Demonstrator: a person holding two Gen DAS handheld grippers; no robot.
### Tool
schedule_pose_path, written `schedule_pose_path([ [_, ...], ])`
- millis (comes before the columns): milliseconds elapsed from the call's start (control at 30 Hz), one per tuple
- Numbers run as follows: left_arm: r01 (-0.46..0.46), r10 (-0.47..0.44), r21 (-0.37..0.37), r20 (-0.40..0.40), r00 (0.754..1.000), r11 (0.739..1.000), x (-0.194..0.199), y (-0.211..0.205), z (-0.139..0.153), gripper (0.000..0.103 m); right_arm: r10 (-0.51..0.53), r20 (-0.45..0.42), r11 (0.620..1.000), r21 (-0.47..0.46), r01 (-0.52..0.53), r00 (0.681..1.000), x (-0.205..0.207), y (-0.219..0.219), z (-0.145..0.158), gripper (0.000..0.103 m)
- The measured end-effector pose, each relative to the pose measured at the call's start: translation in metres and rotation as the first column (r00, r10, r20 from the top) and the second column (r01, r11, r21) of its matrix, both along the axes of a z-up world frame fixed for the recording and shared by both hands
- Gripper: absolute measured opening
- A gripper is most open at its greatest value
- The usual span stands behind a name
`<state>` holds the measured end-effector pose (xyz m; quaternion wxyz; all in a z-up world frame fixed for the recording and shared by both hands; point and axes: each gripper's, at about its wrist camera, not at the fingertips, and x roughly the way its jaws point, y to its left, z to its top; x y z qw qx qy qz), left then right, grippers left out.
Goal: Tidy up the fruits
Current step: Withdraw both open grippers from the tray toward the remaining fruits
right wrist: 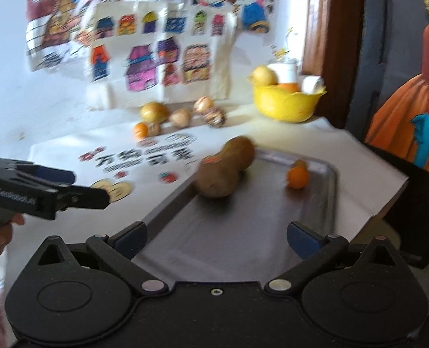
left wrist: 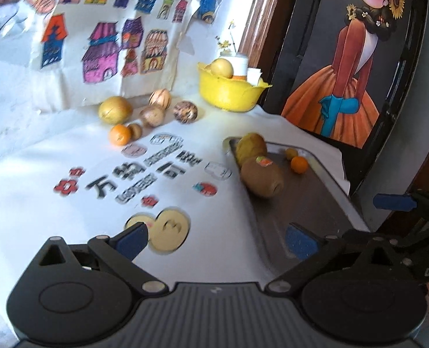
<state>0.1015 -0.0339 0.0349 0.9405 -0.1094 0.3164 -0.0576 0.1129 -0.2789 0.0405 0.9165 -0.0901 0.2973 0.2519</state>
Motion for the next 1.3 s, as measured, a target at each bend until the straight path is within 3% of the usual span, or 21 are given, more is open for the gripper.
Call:
schedule_pose_path([
  [233,-0.075,0.071,-0.060,-0.055,0.996,0.995,-0.022,0.036,-0.013,0.102,0.087,-0.065,0.996,-0.022,-0.089,0.994,-0.024,0.031,-0.007,0.102],
  [467,-0.134,0.131,-0.049,-0.064,0.989,0.990,-0.037,0.065,-0.013,0.102,0.169,-0.115,0.986,0.020,-0.168,0.979,-0.030,0.067,-0.009,0.102],
  [933,-0.283,0.278,-0.078,-0.069,0.958,0.956,-0.046,0.127,-0.020,0.103,0.270,-0.141,0.962,-0.012,-0.274,0.952,-0.017,0.128,-0.012,0.102],
  [1300,-0.317,0.314,-0.092,-0.052,0.948,0.944,-0.037,0.155,-0.020,0.103,0.305,-0.133,0.950,-0.033,-0.312,0.943,0.000,0.158,-0.008,0.102],
])
